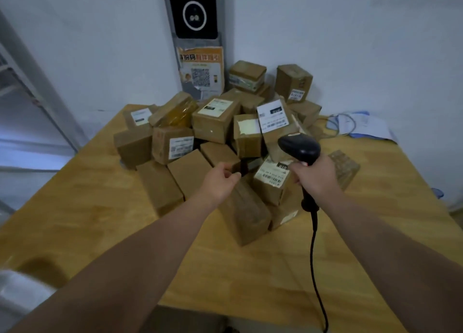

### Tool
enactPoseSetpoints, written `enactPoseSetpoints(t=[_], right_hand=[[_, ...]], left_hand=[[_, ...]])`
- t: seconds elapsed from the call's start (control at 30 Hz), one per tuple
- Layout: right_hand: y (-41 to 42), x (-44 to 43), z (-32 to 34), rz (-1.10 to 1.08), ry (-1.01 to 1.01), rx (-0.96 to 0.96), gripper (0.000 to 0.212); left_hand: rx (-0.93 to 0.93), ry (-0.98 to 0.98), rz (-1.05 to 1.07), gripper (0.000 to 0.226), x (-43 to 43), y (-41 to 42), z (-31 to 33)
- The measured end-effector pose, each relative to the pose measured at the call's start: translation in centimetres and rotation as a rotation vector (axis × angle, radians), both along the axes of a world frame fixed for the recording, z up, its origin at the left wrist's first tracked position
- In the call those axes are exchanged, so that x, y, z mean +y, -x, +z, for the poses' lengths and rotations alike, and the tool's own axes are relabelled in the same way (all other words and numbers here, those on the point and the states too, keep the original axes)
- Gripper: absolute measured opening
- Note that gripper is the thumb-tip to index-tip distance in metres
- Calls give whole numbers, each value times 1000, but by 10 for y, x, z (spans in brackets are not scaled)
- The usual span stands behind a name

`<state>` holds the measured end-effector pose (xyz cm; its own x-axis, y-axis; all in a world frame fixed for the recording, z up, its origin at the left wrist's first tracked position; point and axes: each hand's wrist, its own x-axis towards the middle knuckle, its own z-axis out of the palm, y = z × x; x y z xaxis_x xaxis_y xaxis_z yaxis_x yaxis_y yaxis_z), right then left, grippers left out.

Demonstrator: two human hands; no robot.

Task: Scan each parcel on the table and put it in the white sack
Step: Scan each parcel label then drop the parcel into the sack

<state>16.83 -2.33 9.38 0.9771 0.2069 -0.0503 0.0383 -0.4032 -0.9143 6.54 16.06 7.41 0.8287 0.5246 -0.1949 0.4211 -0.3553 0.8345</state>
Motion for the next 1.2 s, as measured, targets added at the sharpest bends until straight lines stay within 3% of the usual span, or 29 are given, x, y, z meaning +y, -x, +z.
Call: enactPoseSetpoints(t=[0.2, 0.3, 0.37, 0.47, 0.67, 0.77, 0.87, 0.93, 1.03, 1.2], right_hand=[[-62, 19, 13, -151, -6, -142, 28], [-83, 32, 12, -232, -121, -45, 53], [-98, 36, 5, -204, -201, 71, 61], [-109, 36, -5, -146, -306, 200, 58], [-110, 34, -20, -68, -544, 438, 35], [-106, 27, -24, -99, -530, 293, 36], [-104, 11, -18, -7, -425, 72, 31], [-105, 1, -11, 143, -278, -32, 44], [-107, -8, 7, 339, -97, -83, 63], [-95, -14, 42, 443, 60, -250, 81]], left_hand=[[-60, -7, -59, 45, 19, -69, 9], [-81, -62, -138, 49, 28, -95, 11], [-78, -277, -281, 61, 31, -111, 14], [-16, -501, -490, 75, 30, -132, 20], [-36, -386, -535, 67, 21, -148, 16], [-70, -415, -566, 67, 24, -139, 14], [-170, -602, -490, 75, 24, -129, 24], [-208, -799, -460, 84, 24, -125, 36], [-103, -1006, -533, 101, 25, -121, 54], [-14, -1299, -452, 105, 26, -101, 84]])
